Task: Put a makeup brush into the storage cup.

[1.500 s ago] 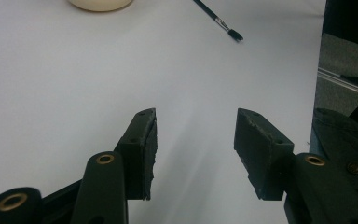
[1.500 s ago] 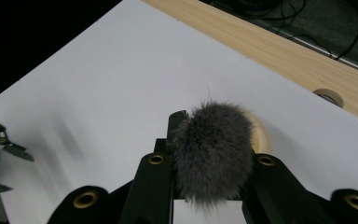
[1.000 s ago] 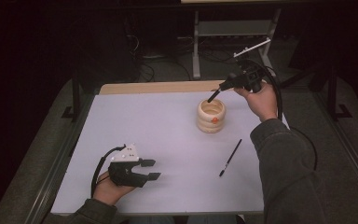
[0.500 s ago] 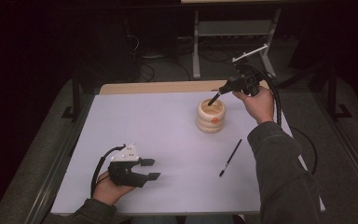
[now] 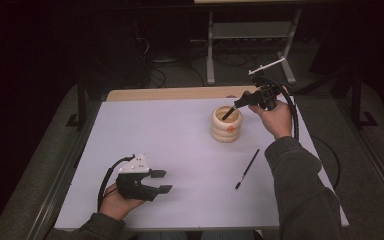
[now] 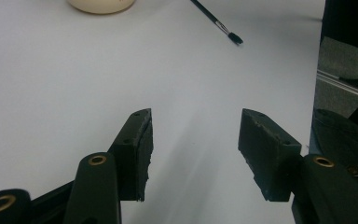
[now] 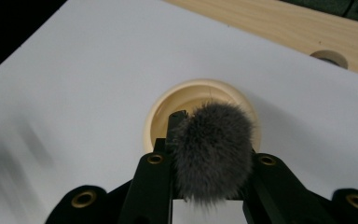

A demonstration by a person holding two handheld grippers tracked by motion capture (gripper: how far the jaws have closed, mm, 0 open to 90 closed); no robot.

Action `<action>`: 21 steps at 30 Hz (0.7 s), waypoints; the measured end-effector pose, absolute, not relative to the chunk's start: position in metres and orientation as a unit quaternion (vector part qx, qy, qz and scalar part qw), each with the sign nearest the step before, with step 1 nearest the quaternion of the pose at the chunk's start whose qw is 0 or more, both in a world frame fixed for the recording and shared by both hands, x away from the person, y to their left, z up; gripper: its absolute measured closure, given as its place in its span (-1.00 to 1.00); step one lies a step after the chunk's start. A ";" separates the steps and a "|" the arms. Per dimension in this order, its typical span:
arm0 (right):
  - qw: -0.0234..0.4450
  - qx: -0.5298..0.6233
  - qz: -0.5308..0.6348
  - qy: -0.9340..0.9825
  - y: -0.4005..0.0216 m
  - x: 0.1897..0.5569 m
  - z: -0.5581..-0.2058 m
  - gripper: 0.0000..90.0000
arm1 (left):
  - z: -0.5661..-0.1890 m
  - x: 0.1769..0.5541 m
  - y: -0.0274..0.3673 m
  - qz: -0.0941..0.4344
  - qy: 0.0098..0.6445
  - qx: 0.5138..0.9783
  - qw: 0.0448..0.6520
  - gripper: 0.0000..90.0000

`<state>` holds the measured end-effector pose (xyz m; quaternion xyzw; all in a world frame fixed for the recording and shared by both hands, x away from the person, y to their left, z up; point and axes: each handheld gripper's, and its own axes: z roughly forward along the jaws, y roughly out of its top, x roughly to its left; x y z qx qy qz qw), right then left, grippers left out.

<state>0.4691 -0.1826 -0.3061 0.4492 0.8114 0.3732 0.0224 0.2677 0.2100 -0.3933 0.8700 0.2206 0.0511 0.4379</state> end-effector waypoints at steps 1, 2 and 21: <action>0.023 0.448 0.370 0.813 -0.182 0.469 -0.308 0.69 | -0.393 0.268 0.210 0.050 0.221 0.869 0.439 -0.01; 0.020 0.452 0.364 0.814 -0.180 0.468 -0.312 0.69 | -0.393 0.268 0.210 0.049 0.225 0.868 0.440 -0.01; 0.006 0.455 0.369 0.810 -0.177 0.466 -0.326 0.68 | -0.394 0.268 0.214 0.050 0.226 0.867 0.441 -0.03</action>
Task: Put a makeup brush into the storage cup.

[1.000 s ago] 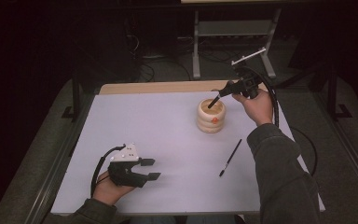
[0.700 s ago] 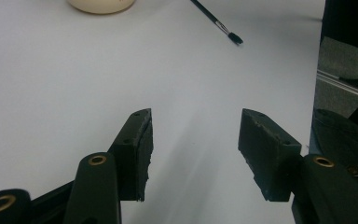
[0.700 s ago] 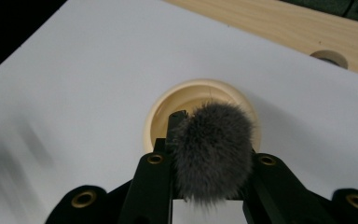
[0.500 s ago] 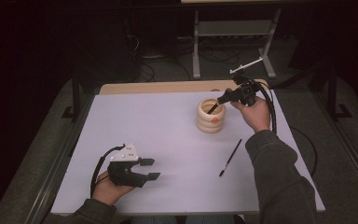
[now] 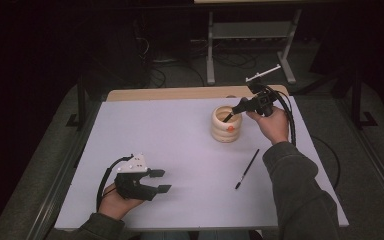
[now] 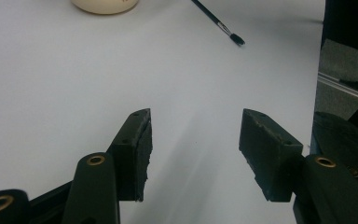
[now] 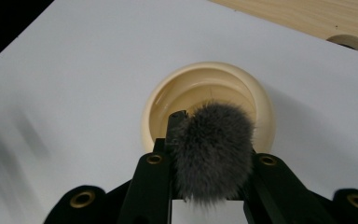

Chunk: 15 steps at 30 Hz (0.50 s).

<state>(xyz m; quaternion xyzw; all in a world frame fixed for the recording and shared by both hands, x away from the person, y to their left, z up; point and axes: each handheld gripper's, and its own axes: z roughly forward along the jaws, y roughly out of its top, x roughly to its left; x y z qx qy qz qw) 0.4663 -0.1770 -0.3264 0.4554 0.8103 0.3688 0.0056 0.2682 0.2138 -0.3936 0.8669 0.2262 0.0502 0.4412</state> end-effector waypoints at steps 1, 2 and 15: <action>0.009 0.453 0.368 0.812 -0.177 0.467 -0.328 0.68 | -0.394 0.268 0.214 0.051 0.226 0.867 0.441 -0.03; 0.007 0.453 0.367 0.813 -0.178 0.466 -0.328 0.68 | -0.394 0.268 0.214 0.052 0.226 0.867 0.440 -0.03; 0.015 0.456 0.382 0.804 -0.189 0.459 -0.327 0.17 | -0.393 0.269 0.218 0.054 0.225 0.868 0.440 -0.06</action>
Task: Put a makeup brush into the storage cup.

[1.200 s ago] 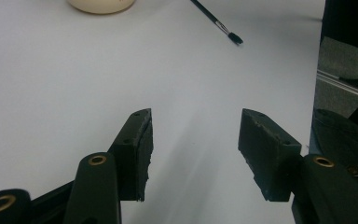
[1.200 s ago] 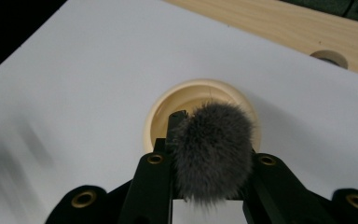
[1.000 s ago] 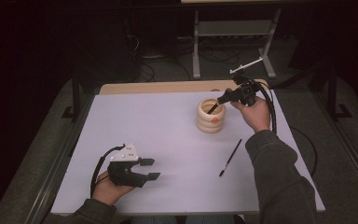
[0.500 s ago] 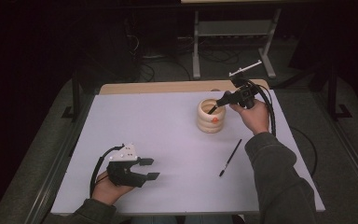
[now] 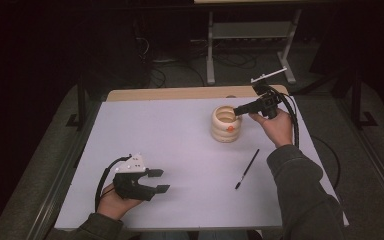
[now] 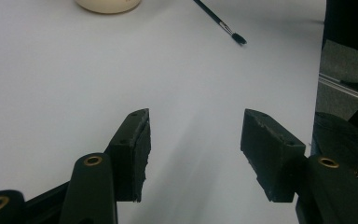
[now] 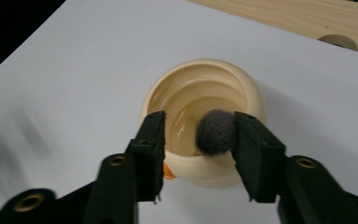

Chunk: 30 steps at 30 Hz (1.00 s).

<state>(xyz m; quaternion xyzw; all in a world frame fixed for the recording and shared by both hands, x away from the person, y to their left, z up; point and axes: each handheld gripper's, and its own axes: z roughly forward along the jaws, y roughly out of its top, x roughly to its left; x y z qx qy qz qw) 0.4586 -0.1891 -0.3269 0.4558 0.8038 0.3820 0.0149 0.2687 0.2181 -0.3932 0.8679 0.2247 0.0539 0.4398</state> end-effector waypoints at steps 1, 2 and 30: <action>0.016 0.462 0.380 0.801 -0.190 0.457 -0.325 0.11 | -0.394 0.268 0.217 0.051 0.231 0.863 0.446 -0.06; 0.024 0.466 0.381 0.798 -0.191 0.455 -0.323 0.08 | -0.393 0.268 0.218 0.051 0.230 0.864 0.446 -0.06; 0.025 0.399 0.436 0.806 -0.222 0.388 -0.334 -0.18 | -0.392 0.267 0.214 0.058 0.225 0.867 0.441 -0.10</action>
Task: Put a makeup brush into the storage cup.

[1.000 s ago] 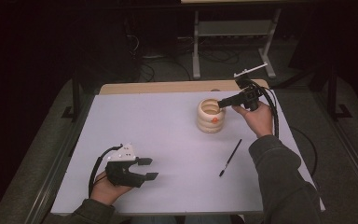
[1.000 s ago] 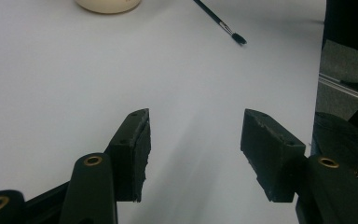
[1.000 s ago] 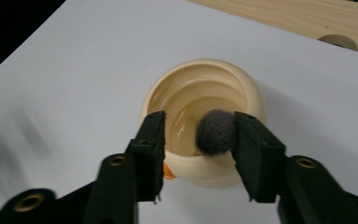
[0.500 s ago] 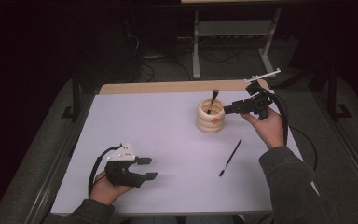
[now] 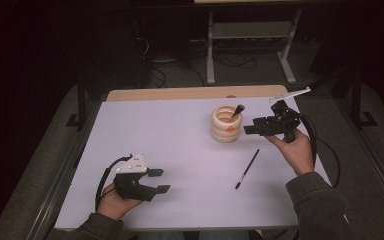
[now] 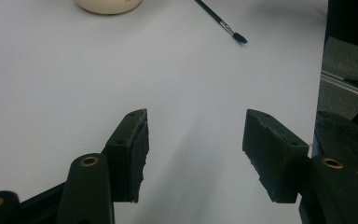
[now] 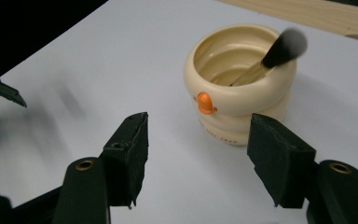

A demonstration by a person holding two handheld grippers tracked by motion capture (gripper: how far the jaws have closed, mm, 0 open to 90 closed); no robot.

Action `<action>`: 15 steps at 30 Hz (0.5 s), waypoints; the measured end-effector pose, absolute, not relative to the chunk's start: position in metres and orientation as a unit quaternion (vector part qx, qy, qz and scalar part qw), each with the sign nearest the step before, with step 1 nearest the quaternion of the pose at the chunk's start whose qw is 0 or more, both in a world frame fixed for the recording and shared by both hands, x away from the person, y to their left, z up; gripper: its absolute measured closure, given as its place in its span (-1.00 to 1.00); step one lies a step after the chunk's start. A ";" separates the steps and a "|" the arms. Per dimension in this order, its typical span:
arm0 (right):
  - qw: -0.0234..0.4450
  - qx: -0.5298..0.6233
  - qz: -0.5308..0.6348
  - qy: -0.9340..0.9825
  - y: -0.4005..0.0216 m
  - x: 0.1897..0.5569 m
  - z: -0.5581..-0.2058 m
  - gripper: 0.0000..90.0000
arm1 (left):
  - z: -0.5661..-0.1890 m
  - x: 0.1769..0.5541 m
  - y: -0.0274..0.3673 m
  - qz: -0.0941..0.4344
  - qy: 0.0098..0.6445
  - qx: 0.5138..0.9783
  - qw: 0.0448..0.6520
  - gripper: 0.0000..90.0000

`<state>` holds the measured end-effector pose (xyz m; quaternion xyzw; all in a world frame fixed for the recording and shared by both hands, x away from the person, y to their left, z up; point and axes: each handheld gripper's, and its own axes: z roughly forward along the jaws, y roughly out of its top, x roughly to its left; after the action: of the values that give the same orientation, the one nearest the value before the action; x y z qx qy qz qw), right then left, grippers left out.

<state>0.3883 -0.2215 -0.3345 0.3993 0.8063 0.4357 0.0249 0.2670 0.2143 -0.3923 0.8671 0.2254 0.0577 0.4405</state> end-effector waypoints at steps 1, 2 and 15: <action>0.025 0.399 0.436 0.806 -0.222 0.388 -0.334 -0.18 | -0.392 0.267 0.214 0.058 0.225 0.867 0.441 -0.10; 0.023 0.399 0.436 0.806 -0.222 0.387 -0.336 -0.19 | -0.393 0.267 0.214 0.058 0.226 0.867 0.441 -0.10; 0.012 0.383 0.438 0.814 -0.226 0.366 -0.355 -0.21 | -0.396 0.268 0.208 0.056 0.228 0.869 0.436 -0.12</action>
<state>0.3663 -0.2259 -0.3546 0.3827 0.8136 0.4376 0.0119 0.2677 0.2080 -0.3959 0.8690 0.2276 0.0556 0.4358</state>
